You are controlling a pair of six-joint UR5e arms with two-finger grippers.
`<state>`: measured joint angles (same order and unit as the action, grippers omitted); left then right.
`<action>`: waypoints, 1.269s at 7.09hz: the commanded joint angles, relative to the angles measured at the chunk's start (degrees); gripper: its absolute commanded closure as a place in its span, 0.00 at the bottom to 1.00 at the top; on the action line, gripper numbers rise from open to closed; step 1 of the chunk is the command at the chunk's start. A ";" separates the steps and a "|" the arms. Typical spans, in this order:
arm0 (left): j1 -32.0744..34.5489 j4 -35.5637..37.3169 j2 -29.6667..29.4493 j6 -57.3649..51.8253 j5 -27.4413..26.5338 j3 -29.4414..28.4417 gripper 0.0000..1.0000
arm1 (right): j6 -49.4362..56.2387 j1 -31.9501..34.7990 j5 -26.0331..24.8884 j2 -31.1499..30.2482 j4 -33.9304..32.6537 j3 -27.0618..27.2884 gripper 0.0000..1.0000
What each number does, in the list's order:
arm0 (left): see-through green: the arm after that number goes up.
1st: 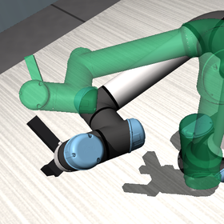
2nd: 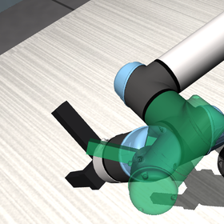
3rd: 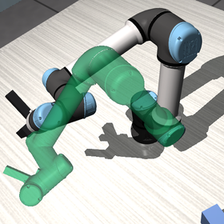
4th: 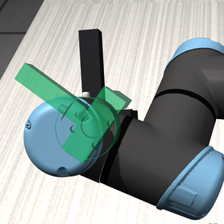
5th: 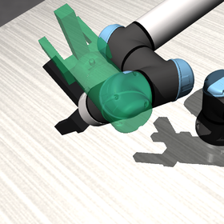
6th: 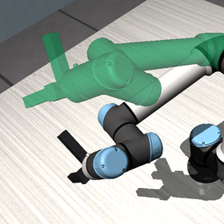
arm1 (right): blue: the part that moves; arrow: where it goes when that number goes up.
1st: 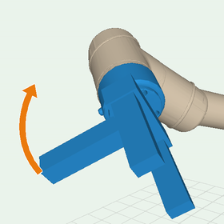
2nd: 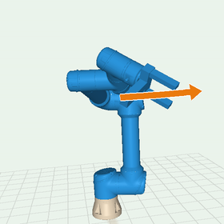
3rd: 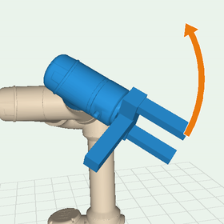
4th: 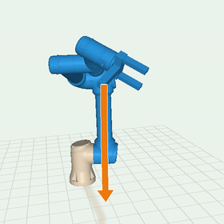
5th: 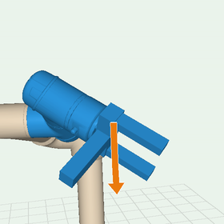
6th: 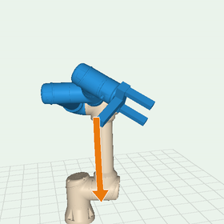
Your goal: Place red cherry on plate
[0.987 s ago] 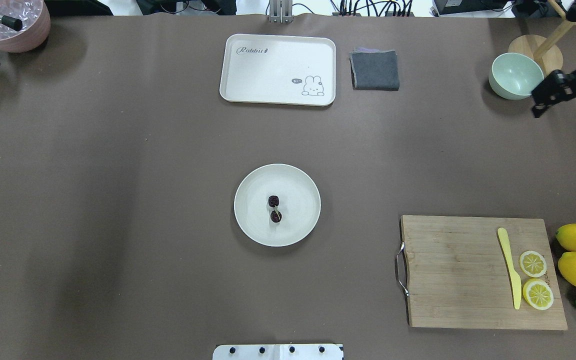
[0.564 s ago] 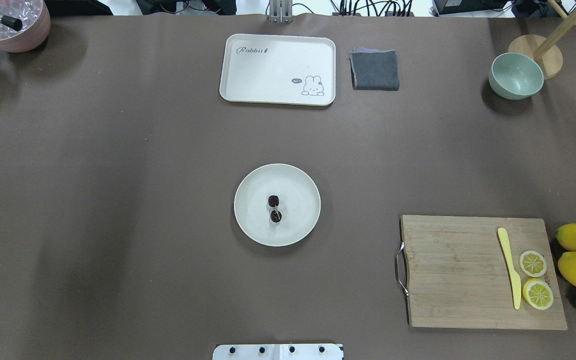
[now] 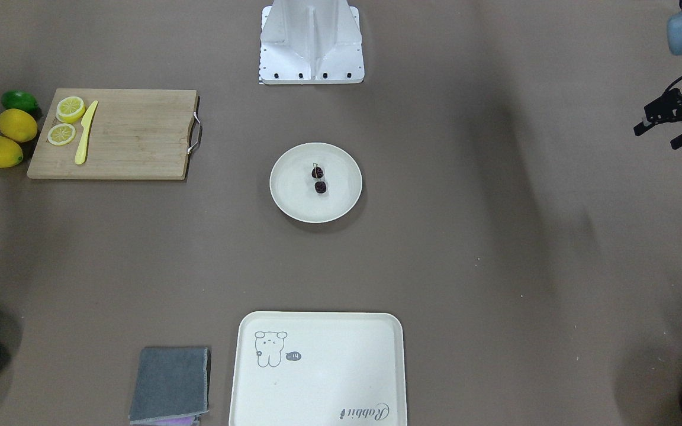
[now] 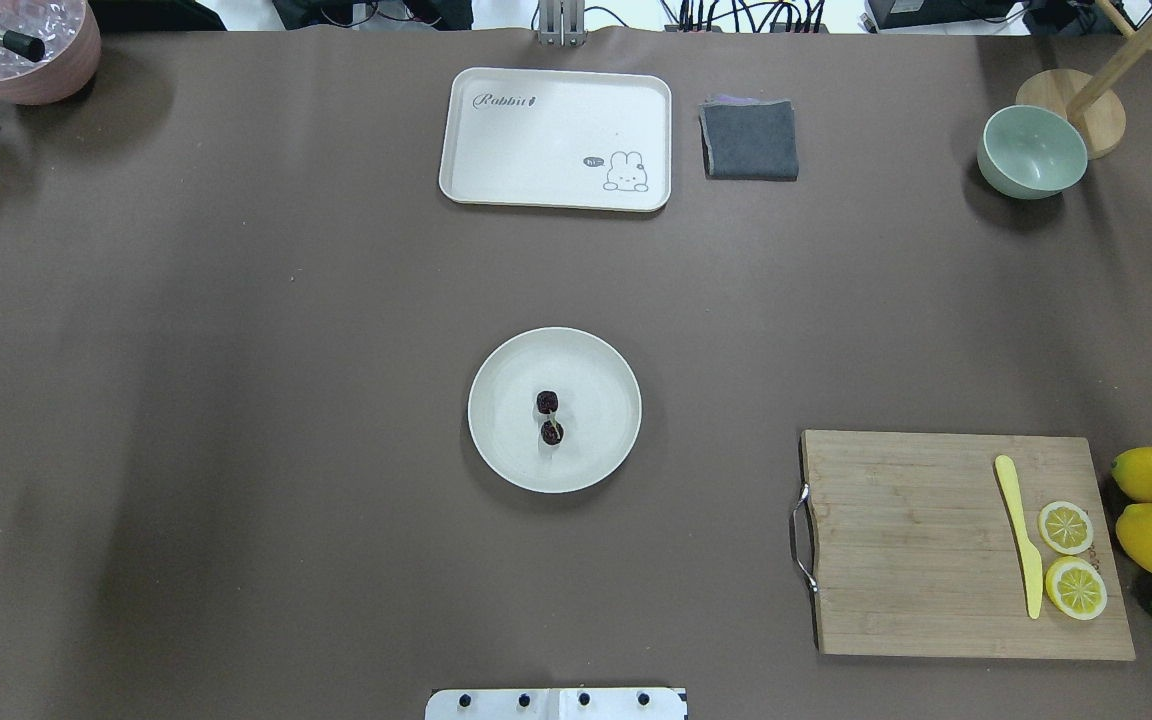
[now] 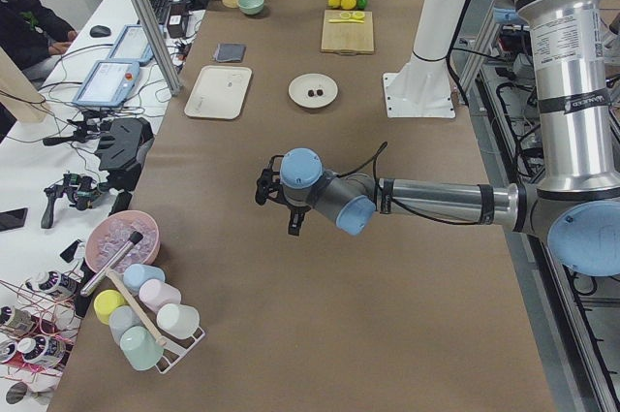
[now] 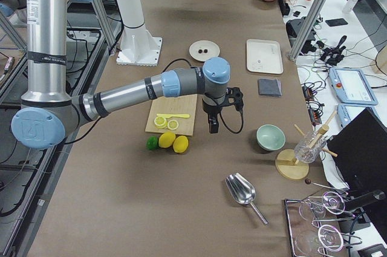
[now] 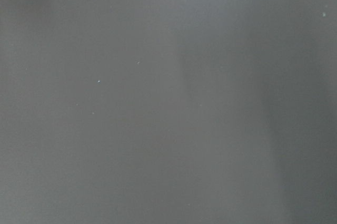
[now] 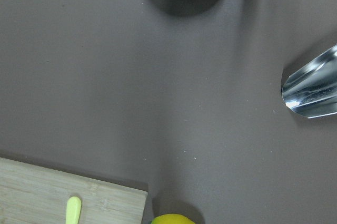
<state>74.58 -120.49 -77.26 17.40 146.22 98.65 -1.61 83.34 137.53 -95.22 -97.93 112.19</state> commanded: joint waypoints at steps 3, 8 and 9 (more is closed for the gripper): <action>5.54 8.97 -5.74 -2.28 5.01 -4.69 0.01 | 5.03 3.50 0.11 3.35 0.64 -5.91 0.00; 19.52 21.00 -16.18 -15.70 10.05 -11.65 0.01 | 4.24 3.76 -1.01 14.11 -9.21 -11.40 0.00; 20.85 21.00 -11.82 -18.16 10.05 -9.03 0.01 | 4.24 3.33 -3.12 12.96 -10.08 -7.90 0.00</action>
<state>93.19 -99.57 -92.55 2.47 155.82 87.49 2.65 86.89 136.57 -81.48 -106.68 100.99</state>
